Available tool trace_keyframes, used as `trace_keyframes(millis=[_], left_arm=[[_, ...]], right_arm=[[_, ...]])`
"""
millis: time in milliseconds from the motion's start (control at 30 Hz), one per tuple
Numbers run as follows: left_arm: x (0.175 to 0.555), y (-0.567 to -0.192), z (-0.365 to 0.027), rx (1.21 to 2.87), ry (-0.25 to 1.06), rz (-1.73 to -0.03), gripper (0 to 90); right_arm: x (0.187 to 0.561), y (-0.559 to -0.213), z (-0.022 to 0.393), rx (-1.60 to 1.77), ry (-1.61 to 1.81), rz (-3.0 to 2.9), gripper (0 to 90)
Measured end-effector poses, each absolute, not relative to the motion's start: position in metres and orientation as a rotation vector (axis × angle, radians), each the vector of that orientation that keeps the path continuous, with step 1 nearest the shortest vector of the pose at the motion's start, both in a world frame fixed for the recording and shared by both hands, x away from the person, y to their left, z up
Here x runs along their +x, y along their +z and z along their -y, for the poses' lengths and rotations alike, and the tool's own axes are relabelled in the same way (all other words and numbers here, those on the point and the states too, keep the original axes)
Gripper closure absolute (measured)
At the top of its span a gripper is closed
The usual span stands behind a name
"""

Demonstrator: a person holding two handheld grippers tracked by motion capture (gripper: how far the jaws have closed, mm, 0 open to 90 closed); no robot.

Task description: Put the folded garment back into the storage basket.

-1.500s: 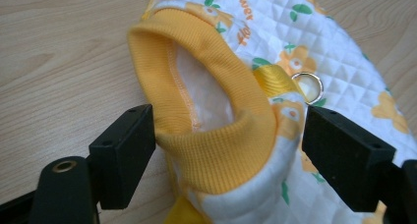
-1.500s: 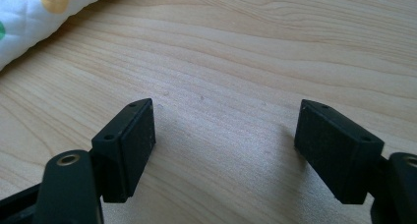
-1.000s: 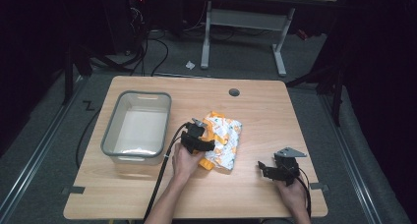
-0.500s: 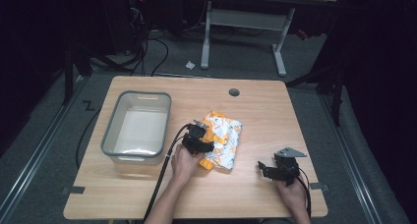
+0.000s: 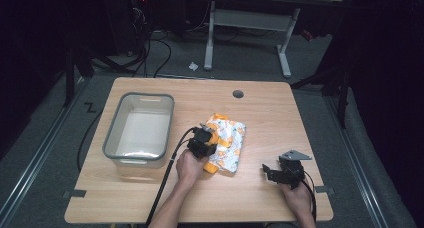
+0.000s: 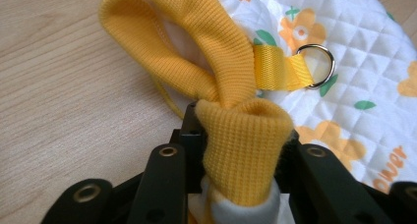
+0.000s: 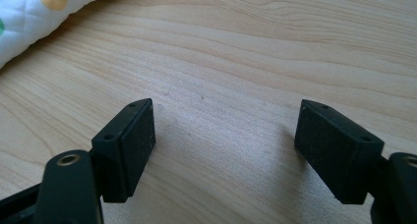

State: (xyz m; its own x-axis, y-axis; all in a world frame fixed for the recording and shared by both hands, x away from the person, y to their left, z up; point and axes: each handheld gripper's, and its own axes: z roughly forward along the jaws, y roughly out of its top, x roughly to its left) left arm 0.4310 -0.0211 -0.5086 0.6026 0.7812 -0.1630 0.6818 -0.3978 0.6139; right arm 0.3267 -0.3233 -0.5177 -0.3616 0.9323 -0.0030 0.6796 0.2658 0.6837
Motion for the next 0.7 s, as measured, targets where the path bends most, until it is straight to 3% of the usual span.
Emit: trace_keyframes(millis=[700], left_arm=[[0.419, -0.478, 0.007, 2.059, 0.159, -1.086, 74.7]], right_arm=[[0.327, -0.518, 0.323, 1.461, 0.842, -2.136, 23.7]])
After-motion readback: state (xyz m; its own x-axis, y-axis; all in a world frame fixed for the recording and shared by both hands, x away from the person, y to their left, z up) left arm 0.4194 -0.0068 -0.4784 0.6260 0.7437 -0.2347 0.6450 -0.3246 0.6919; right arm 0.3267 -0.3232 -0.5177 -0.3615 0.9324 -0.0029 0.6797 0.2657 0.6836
